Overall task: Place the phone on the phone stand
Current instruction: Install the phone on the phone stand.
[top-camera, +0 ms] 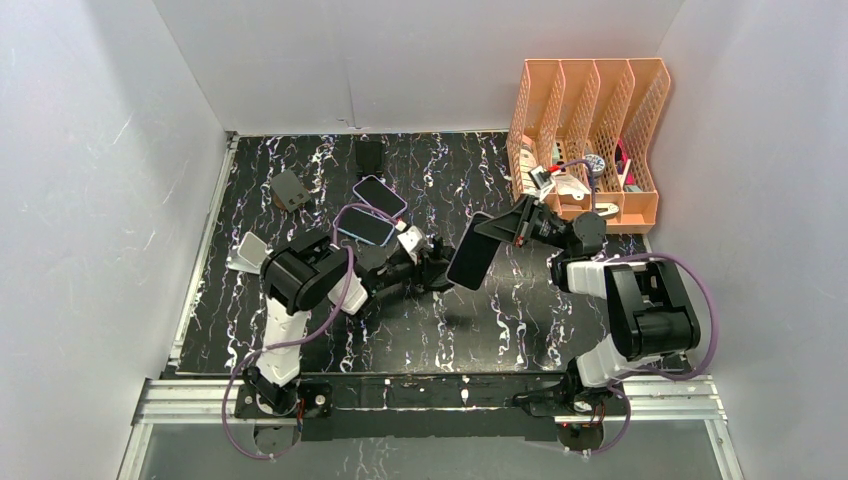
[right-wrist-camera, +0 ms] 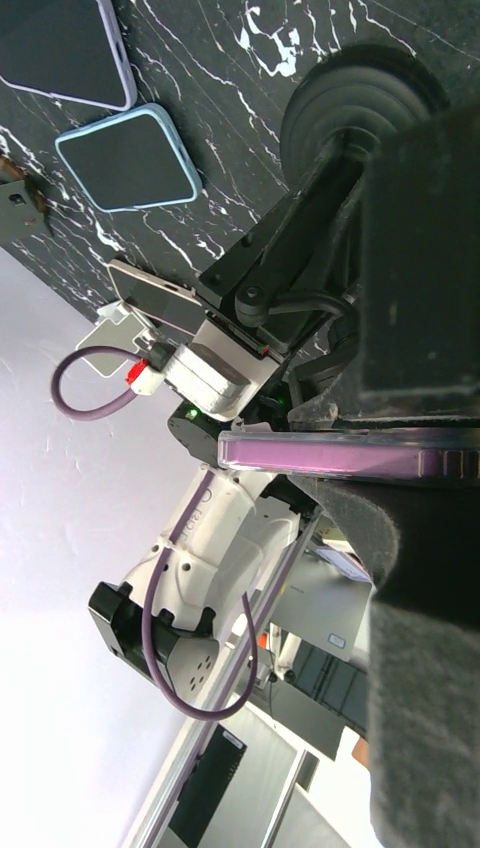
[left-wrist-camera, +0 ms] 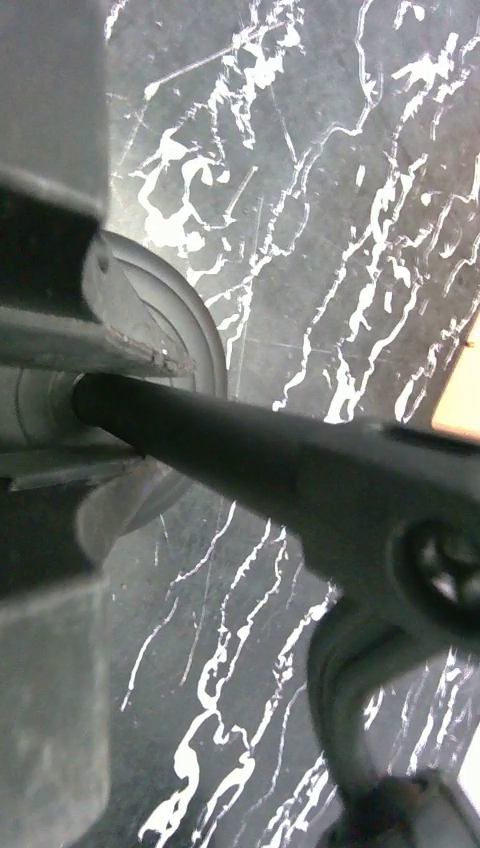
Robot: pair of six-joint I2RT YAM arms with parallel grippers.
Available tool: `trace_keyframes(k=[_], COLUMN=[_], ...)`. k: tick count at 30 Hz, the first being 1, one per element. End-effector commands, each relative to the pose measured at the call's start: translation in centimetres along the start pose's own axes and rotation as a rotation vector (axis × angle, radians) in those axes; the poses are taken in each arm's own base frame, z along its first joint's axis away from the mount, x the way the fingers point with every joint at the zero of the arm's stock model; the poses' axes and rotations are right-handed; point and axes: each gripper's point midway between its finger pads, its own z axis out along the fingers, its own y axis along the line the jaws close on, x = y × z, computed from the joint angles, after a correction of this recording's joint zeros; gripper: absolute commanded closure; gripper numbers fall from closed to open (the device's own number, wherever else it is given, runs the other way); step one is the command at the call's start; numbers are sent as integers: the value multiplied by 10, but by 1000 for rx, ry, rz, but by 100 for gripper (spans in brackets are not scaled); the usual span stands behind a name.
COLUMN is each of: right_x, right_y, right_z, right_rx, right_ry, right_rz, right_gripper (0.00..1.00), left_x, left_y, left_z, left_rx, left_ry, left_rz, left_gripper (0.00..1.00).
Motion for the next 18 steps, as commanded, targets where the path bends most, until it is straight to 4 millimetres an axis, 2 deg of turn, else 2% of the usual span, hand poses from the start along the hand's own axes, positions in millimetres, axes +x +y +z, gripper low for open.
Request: trace_keyframes(k=[1,3,4,18], right_x=[-17,-16,-17,-17], right_y=[20,16,14,-2], right_z=[10,11,11,34], right_rx=[-88,-84,-82,-112], right_ry=[-38,-38,-41,-21], right_rz=[-187,-182,-180,-151], right_gripper=[99,99,99,99], left_x=[-5,0,3,60], left_y=[-2,-3,-3,-17], left_z=[6,6,6,-8], left_rx=[50,60,64,61], left_ry=[-42,-44,-44,53], left_rz=[1,-7,-10,32], left_gripper=[86,99,100,100])
